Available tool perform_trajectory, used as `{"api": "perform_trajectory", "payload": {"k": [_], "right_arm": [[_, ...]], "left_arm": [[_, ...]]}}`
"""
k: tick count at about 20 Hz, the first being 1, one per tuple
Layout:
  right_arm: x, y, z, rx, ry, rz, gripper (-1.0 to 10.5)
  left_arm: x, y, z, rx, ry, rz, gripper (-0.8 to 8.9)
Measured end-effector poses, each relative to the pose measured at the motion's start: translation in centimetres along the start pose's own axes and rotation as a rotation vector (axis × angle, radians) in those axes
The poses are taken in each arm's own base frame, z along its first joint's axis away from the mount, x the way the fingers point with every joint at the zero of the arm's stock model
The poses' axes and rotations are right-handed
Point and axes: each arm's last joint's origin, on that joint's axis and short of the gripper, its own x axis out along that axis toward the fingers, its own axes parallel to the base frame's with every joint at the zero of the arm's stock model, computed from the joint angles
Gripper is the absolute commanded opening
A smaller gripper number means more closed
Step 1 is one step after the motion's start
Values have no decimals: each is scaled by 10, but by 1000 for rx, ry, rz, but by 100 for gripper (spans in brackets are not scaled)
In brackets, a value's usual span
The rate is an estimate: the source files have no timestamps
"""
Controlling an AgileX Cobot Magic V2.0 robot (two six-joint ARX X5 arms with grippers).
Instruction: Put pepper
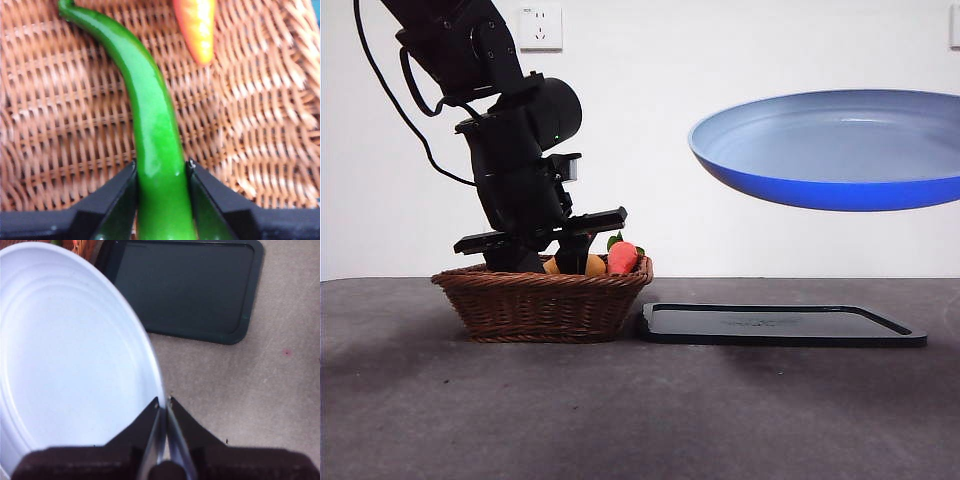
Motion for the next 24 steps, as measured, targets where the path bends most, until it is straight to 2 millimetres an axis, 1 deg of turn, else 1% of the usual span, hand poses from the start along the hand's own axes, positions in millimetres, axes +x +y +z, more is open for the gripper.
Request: {"api": "perform_trajectory", "payload": {"k": [2,5,10,12,13,15,16,18,20,22,24], "right_arm": [[0,0,0,0,-1,0,6],[0,0,0,0,-2,0,6],[3,-1,2,27,-7,0,6],[11,-4,6,56,8,2,6],[19,-6,8,74,23,3,6],[37,-12,13,115,52,2,6],[45,-14,15,136,66,1,6],[64,-19,18,187,103,32,6],[79,-23,20,239,124,67,6],[86,-25,21,274,131,65,6],[87,-25,21,293,136,71,6]], "left_arm": [[-5,0,0,0,3,-4,121],[-26,-2,3,1,-15,-21,121],[-86,-7,9,8,-97,-95,121],[-112,-13,8,22,-126,-164,121],[-125,-18,7,38,-144,-215,122],[-151,-35,1,90,-164,-349,122],[-159,-45,-3,118,-166,-398,122],[-164,-68,-13,181,-149,-462,122],[-160,-91,-24,256,-119,-488,122],[-153,-115,-37,342,-114,-481,122],[-146,-136,-48,428,-133,-440,122]]}}
